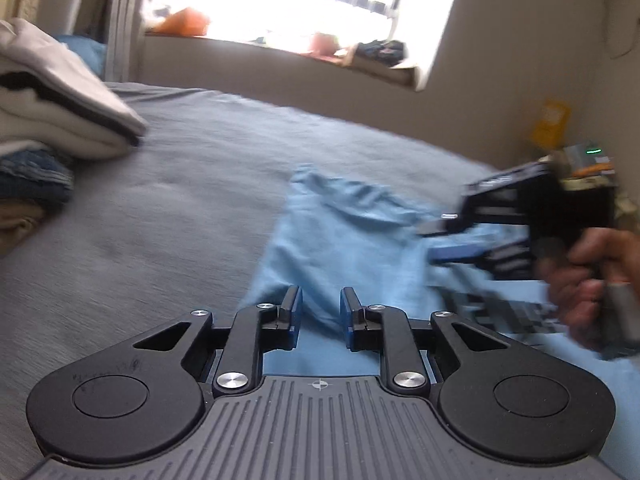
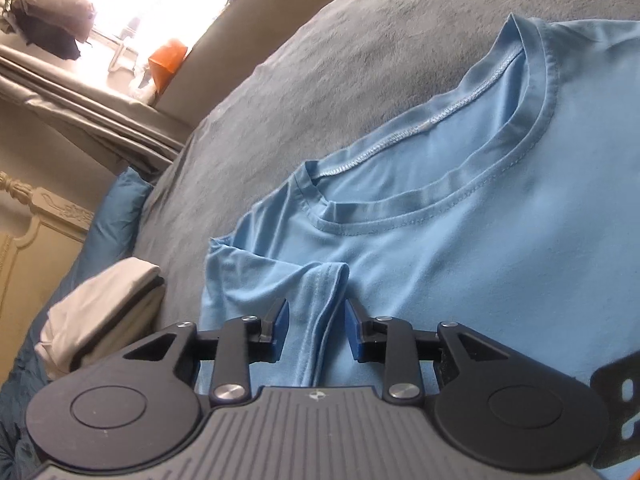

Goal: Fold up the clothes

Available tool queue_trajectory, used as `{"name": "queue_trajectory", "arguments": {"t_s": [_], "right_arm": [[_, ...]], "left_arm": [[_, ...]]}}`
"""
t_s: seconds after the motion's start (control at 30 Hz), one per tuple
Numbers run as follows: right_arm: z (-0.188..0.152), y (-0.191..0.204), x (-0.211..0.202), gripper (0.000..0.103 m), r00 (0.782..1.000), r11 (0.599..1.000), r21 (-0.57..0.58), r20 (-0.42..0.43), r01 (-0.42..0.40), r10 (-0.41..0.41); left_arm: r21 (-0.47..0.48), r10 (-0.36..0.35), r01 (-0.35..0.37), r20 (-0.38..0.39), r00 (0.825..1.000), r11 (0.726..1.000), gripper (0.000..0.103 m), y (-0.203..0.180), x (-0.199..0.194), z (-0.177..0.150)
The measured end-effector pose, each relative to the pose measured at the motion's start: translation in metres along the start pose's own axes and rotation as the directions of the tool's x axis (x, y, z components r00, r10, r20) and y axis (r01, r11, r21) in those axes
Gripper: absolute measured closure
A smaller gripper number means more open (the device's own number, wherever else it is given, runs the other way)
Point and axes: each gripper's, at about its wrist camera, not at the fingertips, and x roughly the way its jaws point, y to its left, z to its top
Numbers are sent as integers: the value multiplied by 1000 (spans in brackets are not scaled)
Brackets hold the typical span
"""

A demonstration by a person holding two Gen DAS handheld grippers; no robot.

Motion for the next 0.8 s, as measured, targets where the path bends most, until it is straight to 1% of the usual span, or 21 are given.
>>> {"name": "queue_trajectory", "arguments": {"t_s": [0.1, 0.13, 0.23, 0.3, 0.33, 0.37, 0.53, 0.57, 0.67, 0.73, 0.77, 0.8], "right_arm": [[-1, 1, 1, 73, 1000, 1000, -4, 2, 11, -11], [0, 2, 1, 75, 1000, 1000, -13, 2, 20, -20], [0, 7, 1, 75, 999, 998, -51, 3, 37, -37], [-1, 11, 2, 80, 999, 995, -89, 1, 49, -49], [-1, 14, 2, 86, 999, 993, -103, 2, 50, -50], [-1, 13, 0, 88, 999, 993, -110, -1, 46, -47], [0, 13, -1, 89, 999, 994, -105, -5, 36, -37], [-1, 13, -1, 89, 999, 994, -105, -9, 35, -36], [-2, 14, 0, 89, 999, 994, -107, -19, 31, -33], [-3, 15, 1, 89, 999, 993, -115, -15, 32, -33], [-3, 16, 0, 97, 999, 992, -121, -9, 30, -32], [-3, 17, -1, 101, 1000, 991, -128, -4, 29, -30]], "left_arm": [[55, 78, -77, -16, 997, 995, 83, 3, 13, 6], [75, 98, -97, -12, 995, 992, 83, 4, 15, 6], [142, 138, -133, -26, 990, 981, 83, 4, 24, 5], [164, 142, -135, -34, 989, 977, 83, 5, 26, 4], [168, 140, -133, -34, 990, 977, 83, 5, 25, 3], [173, 139, -131, -34, 990, 976, 83, 6, 25, 2], [234, 118, -106, -39, 992, 966, 83, 3, 15, 1], [259, 115, -101, -39, 993, 961, 83, 2, 14, 0], [352, 149, -127, -36, 988, 927, 83, -6, 17, -7], [368, 175, -156, -18, 984, 917, 83, -9, 21, -7], [357, 186, -172, -7, 982, 918, 84, -9, 21, -6], [344, 198, -187, 4, 980, 920, 86, -8, 22, -5]]}}
